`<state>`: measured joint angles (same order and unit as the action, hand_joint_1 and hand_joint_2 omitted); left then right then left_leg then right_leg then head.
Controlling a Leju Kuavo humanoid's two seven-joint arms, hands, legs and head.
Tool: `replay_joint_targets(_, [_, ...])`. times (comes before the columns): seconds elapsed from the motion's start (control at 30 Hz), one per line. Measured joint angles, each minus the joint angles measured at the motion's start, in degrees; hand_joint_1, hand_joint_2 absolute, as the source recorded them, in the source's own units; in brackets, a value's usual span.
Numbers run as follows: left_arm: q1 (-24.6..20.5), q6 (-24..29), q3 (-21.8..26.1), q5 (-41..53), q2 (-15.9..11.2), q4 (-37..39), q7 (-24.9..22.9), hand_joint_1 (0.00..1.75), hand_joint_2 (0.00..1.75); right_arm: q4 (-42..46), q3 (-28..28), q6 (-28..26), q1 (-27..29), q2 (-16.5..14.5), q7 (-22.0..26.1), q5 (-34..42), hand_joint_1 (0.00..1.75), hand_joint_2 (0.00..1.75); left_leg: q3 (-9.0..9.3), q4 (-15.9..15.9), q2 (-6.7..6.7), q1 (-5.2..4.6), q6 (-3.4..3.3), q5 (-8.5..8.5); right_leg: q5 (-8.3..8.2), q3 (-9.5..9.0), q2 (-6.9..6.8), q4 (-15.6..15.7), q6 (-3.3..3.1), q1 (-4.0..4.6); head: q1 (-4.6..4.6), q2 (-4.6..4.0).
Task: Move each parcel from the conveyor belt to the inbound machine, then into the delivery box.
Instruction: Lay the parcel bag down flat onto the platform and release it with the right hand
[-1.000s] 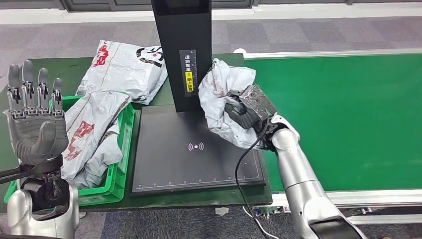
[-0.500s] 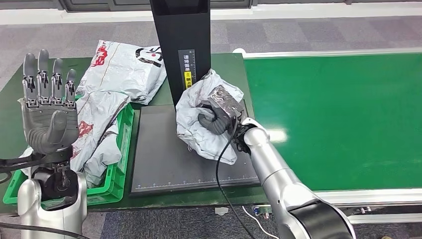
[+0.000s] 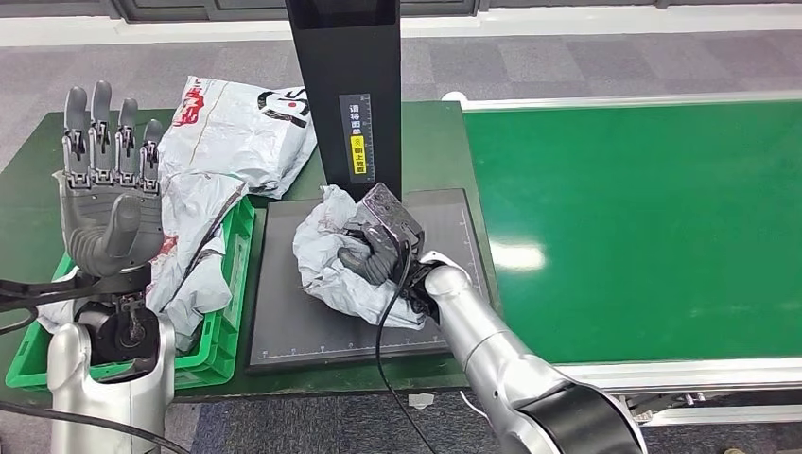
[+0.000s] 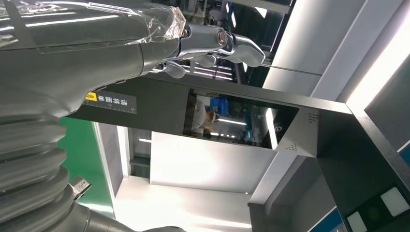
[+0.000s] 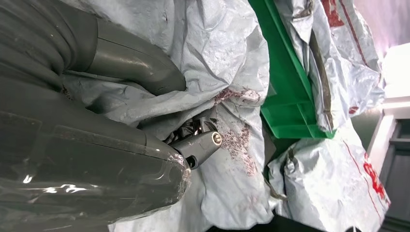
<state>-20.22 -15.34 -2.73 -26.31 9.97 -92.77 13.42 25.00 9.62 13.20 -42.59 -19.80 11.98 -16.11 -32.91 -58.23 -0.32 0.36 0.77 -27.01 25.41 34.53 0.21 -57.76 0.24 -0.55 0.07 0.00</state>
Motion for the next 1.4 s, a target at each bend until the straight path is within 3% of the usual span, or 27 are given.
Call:
replay_joint_targets(0.1, [-0.1,0.0,0.0,0.0,0.0,0.3,0.0,0.00,1.75,-0.4,0.0,0.0,0.0,-0.2,-0.1,0.2,1.75,1.75,0.00,0.0,0.00,0.00,0.00,0.00,0.00,0.00,0.00,0.0,0.00,0.00,0.00,0.00])
replay_joint_targets(0.13, [-0.1,0.0,0.0,0.0,0.0,0.4,0.0,0.00,1.75,-0.5,0.0,0.0,0.0,-0.3,-0.1,0.3,1.47,1.75,0.00,0.0,0.00,0.00,0.00,0.00,0.00,0.00,0.00,0.0,0.00,0.00,0.00,0.00])
replay_joint_targets(0.23, [-0.2,0.0,0.0,0.0,0.0,0.6,0.0,0.00,1.75,-0.8,0.0,-0.2,0.0,-0.4,-0.4,0.5,0.16,1.75,0.00,0.0,0.00,0.00,0.00,0.00,0.00,0.00,0.00,0.0,0.00,0.00,0.00,0.00])
replay_joint_targets(0.27, [-0.3,0.0,0.0,0.0,0.1,0.7,0.0,0.00,1.75,-0.9,0.0,-0.3,0.0,-0.5,-0.5,0.5,0.00,1.75,0.00,0.0,0.00,0.00,0.00,0.00,0.00,0.00,0.00,0.0,0.00,0.00,0.00,0.00])
replay_joint_targets(1.17, [-3.8,-0.5,0.0,0.2,0.7,3.3,-0.9,0.00,1.75,-0.3,1.3,-2.8,-0.7,-0.1,2.5,2.5,0.00,1.75,0.00,0.0,0.01,0.00,0.00,0.00,-0.01,0.01,0.01,0.0,-0.01,0.00,0.00,0.00])
replay_joint_targets(1.4, [-3.2,-0.3,0.0,1.9,0.7,3.3,-0.8,0.00,1.75,8.5,2.2,-5.5,1.4,0.5,6.4,4.0,0.00,1.75,0.00,0.0,-0.01,0.00,0.00,0.00,-0.01,0.00,0.00,0.0,-0.01,0.00,-0.01,0.00])
